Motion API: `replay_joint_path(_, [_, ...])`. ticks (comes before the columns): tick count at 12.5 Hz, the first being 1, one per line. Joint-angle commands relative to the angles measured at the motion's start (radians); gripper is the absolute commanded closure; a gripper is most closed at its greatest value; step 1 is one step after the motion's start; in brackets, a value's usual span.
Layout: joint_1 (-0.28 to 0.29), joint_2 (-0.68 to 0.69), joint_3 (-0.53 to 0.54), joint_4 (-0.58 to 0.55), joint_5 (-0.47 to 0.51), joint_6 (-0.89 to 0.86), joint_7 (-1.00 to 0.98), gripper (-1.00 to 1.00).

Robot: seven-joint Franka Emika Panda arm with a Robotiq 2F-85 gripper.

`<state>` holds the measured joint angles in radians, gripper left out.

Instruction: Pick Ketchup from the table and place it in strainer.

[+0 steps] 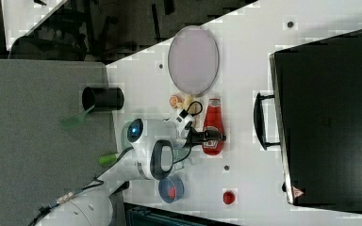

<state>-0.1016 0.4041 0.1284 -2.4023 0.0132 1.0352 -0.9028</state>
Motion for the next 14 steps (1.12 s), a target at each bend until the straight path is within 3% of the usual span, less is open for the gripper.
replay_joint_path(1, [-0.011,-0.040,0.007,0.018,-0.002,0.036,-0.033,-0.43])
replay_joint_path(2, [-0.011,-0.046,0.009,0.022,-0.002,0.032,-0.033,-0.24])
replay_joint_path(6, [-0.010,-0.155,0.011,0.049,-0.002,-0.069,-0.031,-0.24])
replay_joint_path(11, [-0.008,-0.388,0.032,0.179,-0.001,-0.482,0.005,-0.24])
replay_joint_path(14, [0.003,-0.449,0.078,0.286,0.008,-0.695,0.115,-0.24])
